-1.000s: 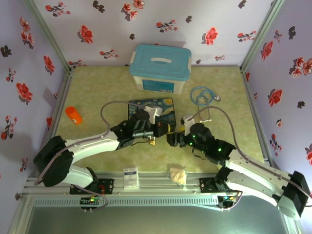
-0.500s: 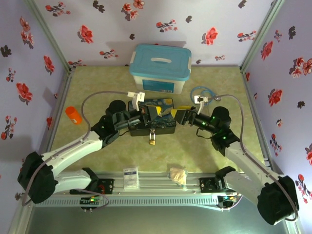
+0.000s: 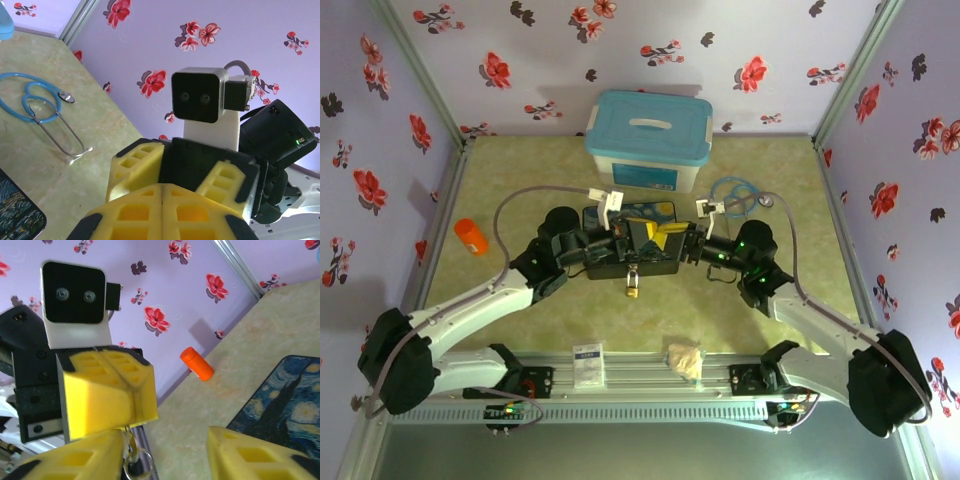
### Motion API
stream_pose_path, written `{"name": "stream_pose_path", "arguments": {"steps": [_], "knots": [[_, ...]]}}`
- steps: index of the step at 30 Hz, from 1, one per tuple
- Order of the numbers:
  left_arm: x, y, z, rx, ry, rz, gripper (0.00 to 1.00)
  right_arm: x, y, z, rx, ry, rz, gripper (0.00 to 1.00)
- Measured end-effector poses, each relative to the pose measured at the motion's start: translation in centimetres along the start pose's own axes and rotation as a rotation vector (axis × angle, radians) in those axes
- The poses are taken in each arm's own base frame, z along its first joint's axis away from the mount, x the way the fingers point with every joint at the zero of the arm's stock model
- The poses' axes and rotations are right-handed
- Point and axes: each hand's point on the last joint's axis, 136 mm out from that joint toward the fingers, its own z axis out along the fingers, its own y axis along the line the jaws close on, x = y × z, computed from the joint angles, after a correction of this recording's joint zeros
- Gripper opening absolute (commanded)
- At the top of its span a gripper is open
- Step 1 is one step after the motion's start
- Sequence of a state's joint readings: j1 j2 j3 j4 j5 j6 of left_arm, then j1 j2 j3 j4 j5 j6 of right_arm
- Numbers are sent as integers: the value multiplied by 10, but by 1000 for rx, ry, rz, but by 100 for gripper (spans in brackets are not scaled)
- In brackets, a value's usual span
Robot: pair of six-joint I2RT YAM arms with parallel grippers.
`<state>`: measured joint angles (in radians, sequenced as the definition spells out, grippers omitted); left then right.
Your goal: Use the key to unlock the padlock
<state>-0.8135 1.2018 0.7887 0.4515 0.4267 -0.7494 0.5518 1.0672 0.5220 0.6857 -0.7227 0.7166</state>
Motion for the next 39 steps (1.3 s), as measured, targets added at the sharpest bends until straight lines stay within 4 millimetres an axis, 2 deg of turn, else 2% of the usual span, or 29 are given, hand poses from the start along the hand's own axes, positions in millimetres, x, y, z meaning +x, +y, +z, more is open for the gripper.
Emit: {"name": "stream_pose_path", "arguments": {"steps": [4, 11, 18, 22, 26, 27, 28, 29, 32, 33, 39], "knots": [[-3, -2, 1, 10, -12, 7, 0, -2, 6, 2, -35, -6, -6, 31], [-6, -5, 3, 30, -28, 15, 0, 2, 12, 3, -81, -2, -4, 29], [-7, -4, 5, 34, -32, 17, 0, 3, 14, 2, -101, -10, 9, 11], [-7, -4, 5, 37, -36, 16, 0, 2, 14, 2, -103, -17, 4, 12], [-8, -4, 5, 37, -36, 16, 1, 2, 13, 1, -99, -24, -1, 0], [-8, -4, 5, 36, -36, 16, 12, 2, 13, 1, -99, -25, -2, 0], [-8, -4, 5, 36, -37, 17, 38, 2, 13, 1, -98, -25, 0, 0], [-8, -3, 5, 35, -38, 16, 51, 2, 12, 1, -95, -27, 0, 0], [-10, 0, 2, 25, -43, 17, 79, 4, 4, 2, -60, -25, 10, 0], [-10, 2, 0, 13, -40, 19, 85, 7, 0, 1, -39, -20, 16, 0], [-8, 25, -32, -198, -28, 57, 81, 22, -33, -9, 149, -5, 48, 0]]}}
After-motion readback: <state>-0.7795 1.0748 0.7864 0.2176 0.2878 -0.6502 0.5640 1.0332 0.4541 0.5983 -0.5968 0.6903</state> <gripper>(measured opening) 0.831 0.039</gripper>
